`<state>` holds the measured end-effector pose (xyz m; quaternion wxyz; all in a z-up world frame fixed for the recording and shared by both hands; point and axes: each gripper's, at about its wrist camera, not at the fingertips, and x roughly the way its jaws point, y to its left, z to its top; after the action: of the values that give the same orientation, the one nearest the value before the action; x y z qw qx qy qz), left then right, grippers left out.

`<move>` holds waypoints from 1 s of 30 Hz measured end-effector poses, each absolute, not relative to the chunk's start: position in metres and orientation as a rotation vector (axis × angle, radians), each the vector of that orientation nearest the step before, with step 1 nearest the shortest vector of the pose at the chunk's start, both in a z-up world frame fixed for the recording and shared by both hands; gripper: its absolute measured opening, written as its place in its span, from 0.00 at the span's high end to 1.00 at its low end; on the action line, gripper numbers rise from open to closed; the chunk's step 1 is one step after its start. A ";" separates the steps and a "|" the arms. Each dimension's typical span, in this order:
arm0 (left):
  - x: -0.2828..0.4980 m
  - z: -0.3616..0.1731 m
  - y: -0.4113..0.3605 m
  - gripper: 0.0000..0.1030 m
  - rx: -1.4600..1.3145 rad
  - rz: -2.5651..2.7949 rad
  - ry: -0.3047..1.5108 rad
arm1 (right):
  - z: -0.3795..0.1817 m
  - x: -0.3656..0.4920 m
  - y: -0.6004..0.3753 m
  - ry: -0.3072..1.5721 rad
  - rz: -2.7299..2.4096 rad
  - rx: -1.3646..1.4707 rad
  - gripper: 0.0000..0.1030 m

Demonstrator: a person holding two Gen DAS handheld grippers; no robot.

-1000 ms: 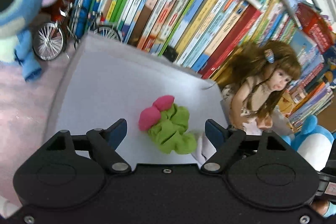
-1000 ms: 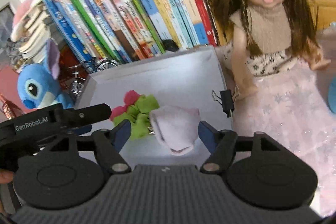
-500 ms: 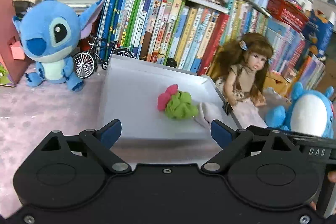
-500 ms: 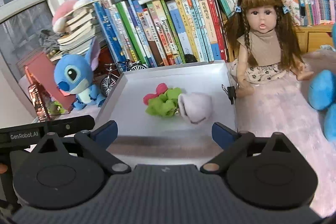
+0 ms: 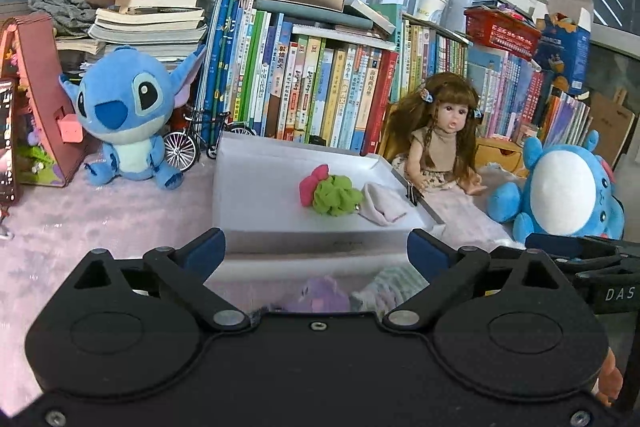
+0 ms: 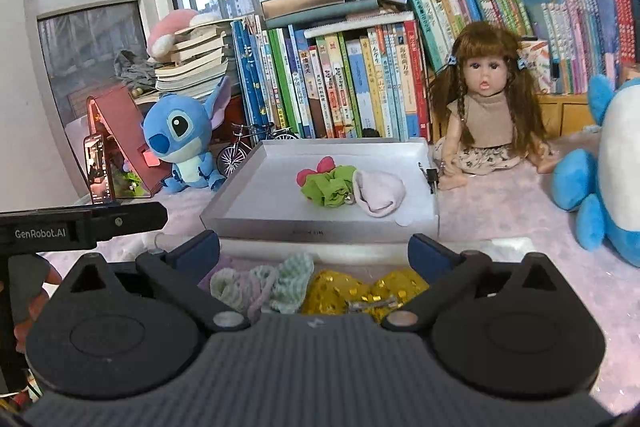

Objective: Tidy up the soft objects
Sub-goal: 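Move both tools back toward the pipe frame and remaining items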

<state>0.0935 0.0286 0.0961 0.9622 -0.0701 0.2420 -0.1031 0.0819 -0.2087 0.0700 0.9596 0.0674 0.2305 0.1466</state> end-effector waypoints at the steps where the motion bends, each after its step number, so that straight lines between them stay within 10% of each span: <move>1: 0.090 0.094 0.029 0.05 -0.141 -0.210 0.489 | 0.069 0.078 -0.209 0.462 0.294 0.136 0.00; 30: 0.017 0.050 0.039 0.02 -0.183 -0.166 0.442 | 0.034 0.003 -0.222 0.285 0.156 0.263 0.00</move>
<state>0.0172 0.0395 0.0501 0.9681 -0.0907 0.2189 -0.0820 0.0029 -0.2217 0.0338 0.9782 0.1306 0.1413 0.0775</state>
